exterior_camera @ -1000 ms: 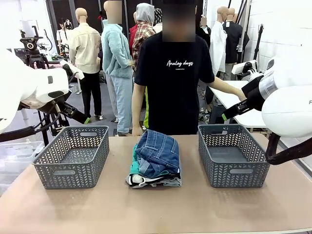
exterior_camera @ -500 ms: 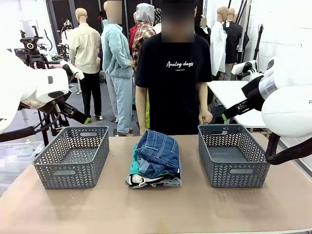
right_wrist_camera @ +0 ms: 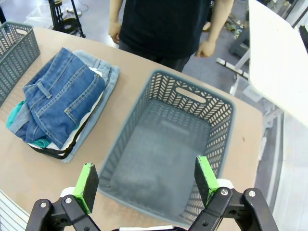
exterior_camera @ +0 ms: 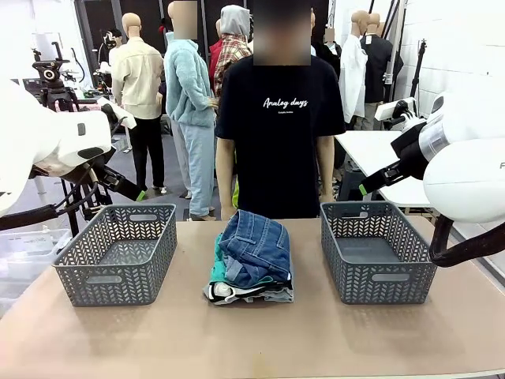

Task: Sort the tops and bottoms.
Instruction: Lift clothes from the center of the table with your left hand.

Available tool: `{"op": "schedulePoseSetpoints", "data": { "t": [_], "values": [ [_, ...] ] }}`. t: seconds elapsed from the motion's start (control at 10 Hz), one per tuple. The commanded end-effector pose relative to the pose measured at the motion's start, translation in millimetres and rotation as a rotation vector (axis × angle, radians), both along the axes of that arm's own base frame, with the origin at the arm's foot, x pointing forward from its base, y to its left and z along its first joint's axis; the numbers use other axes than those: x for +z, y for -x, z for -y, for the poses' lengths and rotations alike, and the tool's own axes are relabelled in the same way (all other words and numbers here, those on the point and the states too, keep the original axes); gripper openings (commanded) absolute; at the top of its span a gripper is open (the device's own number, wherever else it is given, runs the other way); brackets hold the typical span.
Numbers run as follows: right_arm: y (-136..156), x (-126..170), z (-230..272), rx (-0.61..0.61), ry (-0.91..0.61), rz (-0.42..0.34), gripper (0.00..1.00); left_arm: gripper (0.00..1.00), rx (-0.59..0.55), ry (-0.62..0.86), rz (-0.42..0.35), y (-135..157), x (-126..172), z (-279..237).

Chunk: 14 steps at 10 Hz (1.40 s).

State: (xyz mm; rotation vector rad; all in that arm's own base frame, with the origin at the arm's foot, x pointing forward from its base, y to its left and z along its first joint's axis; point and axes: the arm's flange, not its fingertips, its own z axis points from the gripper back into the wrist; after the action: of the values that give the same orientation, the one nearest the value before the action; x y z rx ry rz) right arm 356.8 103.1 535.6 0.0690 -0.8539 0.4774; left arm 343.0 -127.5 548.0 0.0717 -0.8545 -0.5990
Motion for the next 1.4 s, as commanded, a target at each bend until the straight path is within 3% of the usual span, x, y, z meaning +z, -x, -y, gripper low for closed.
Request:
{"op": "schedulePoseSetpoints", "data": {
  "t": [0.0,0.7,0.9,1.1,1.3],
  "values": [
    [-1.5,-0.6,-1.1,0.001,0.009,0.013,1.0,1.0,-0.003,-0.005,0.015,0.0,1.4,0.3],
    [-1.5,-0.6,-1.1,0.001,0.009,0.013,1.0,1.0,0.0,0.0,0.0,0.0,0.0,0.0],
    [-1.5,-0.6,-1.1,0.001,0.009,0.013,1.0,1.0,-0.09,-0.023,-0.052,-45.0,-8.2,44.2],
    [-1.5,-0.6,-1.1,0.001,0.009,0.013,1.0,1.0,-0.085,-0.008,-0.113,-73.6,-12.1,80.3],
    [-1.5,-0.6,-1.1,0.001,0.009,0.013,1.0,1.0,-0.052,-0.023,-0.179,-114.3,-35.7,114.1]
  ]
}}
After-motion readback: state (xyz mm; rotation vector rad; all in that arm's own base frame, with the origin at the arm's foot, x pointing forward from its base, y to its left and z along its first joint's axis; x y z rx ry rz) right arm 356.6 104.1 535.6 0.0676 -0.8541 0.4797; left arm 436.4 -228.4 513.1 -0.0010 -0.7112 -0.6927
